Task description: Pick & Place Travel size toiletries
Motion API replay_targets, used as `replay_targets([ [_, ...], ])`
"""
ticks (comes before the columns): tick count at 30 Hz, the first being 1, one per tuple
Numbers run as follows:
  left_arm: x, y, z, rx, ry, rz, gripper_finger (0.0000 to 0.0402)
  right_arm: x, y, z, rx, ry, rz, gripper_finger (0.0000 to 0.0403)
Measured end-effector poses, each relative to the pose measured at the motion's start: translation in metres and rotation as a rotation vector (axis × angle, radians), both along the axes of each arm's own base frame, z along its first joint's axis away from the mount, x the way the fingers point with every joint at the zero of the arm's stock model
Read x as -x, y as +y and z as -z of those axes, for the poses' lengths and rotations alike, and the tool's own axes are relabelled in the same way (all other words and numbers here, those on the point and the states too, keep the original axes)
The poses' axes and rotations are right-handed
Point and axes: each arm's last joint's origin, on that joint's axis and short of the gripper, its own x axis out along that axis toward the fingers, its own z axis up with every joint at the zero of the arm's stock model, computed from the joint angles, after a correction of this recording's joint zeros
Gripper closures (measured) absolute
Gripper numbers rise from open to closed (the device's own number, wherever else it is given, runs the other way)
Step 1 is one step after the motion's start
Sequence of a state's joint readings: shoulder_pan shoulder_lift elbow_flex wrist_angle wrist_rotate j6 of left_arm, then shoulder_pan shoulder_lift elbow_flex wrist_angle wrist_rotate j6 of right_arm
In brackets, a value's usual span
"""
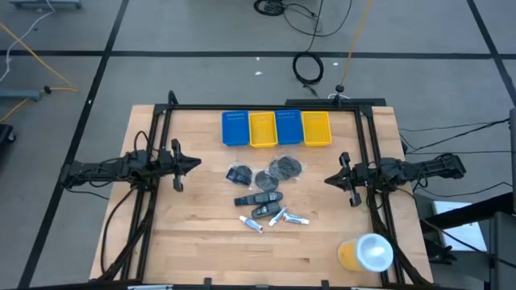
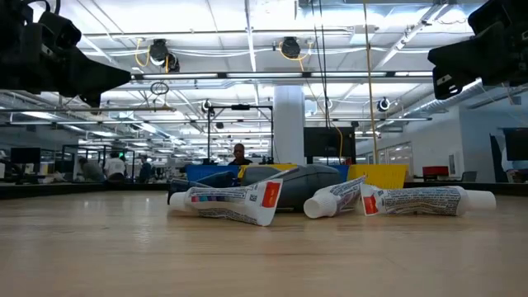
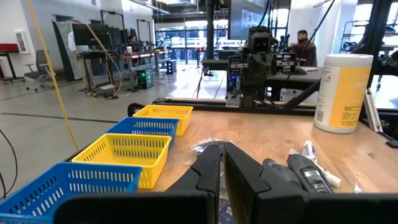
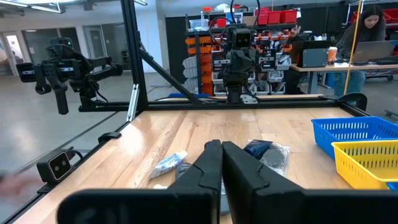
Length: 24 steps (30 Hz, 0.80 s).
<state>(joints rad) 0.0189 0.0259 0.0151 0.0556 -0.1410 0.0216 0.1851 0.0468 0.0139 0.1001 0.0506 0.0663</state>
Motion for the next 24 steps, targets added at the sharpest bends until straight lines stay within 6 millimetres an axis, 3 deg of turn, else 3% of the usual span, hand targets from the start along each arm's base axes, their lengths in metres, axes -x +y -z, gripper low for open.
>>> replay_targets([
  [5,0.0,0.0,0.0,0.0,0.0,0.0,0.0378,0.0,0.0,0.0,0.023,-0.003,0.002,0.0399],
  [9,0.0,0.0,0.0,0.0,-0.001,0.0,0.0378,0.0,0.0,-0.003,0.18,-0.056,0.012,0.0399],
  [13,0.0,0.0,0.0,0.0,0.0,0.0,0.0378,0.001,0.0,-0.007,0.23,-0.108,0.021,0.0399],
  [20,0.0,0.0,0.0,0.0,0.0,0.0,0.0378,0.002,0.001,-0.022,0.015,-0.231,-0.038,0.0399],
  [24,0.0,0.0,-0.001,0.008,-0.013,0.001,0.0378,-0.007,0.002,-0.018,-0.041,-0.164,-0.03,0.0401],
])
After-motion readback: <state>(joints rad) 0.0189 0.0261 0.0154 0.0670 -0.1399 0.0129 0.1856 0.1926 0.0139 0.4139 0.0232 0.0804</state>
